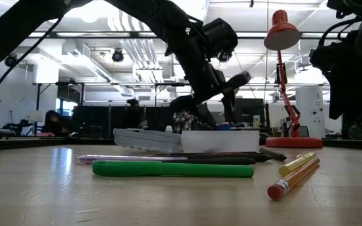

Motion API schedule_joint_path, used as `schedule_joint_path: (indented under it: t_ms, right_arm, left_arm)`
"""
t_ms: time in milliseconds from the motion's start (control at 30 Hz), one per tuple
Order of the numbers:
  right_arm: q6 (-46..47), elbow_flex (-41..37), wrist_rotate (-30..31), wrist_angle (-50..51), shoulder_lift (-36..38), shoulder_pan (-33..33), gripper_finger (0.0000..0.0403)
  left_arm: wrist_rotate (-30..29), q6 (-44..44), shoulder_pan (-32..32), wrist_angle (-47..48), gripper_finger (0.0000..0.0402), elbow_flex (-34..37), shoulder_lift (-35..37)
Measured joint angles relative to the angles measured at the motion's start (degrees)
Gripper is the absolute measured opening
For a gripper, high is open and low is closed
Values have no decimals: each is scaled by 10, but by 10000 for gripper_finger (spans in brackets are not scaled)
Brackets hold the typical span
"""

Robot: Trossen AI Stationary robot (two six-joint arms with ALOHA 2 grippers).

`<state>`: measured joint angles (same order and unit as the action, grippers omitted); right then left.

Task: Pick & place school supplies into a supply box
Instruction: Put the violet scissors into the supply box

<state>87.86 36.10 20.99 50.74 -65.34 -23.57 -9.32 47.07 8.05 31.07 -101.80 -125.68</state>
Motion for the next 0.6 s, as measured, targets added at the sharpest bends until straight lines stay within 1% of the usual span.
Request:
schedule_joint_path:
  t_ms: [200, 333, 433, 600]
  right_arm:
    - [-6, 0, 0, 1, 0, 0, 192]
    - [-6, -1, -1, 2, 0, 0, 192]
    - [-7, -1, -2, 3, 0, 0, 192]
    - [-10, -1, -3, 4, 0, 0, 192]
  left_arm:
    - [3, -3, -8, -10, 200, 0, -34]
    - [-5, -18, -17, -10, 185, -2, -36]
    - [-39, -35, -17, 11, 164, -2, -37]
    - [-62, -82, -16, 70, 111, -2, -36]
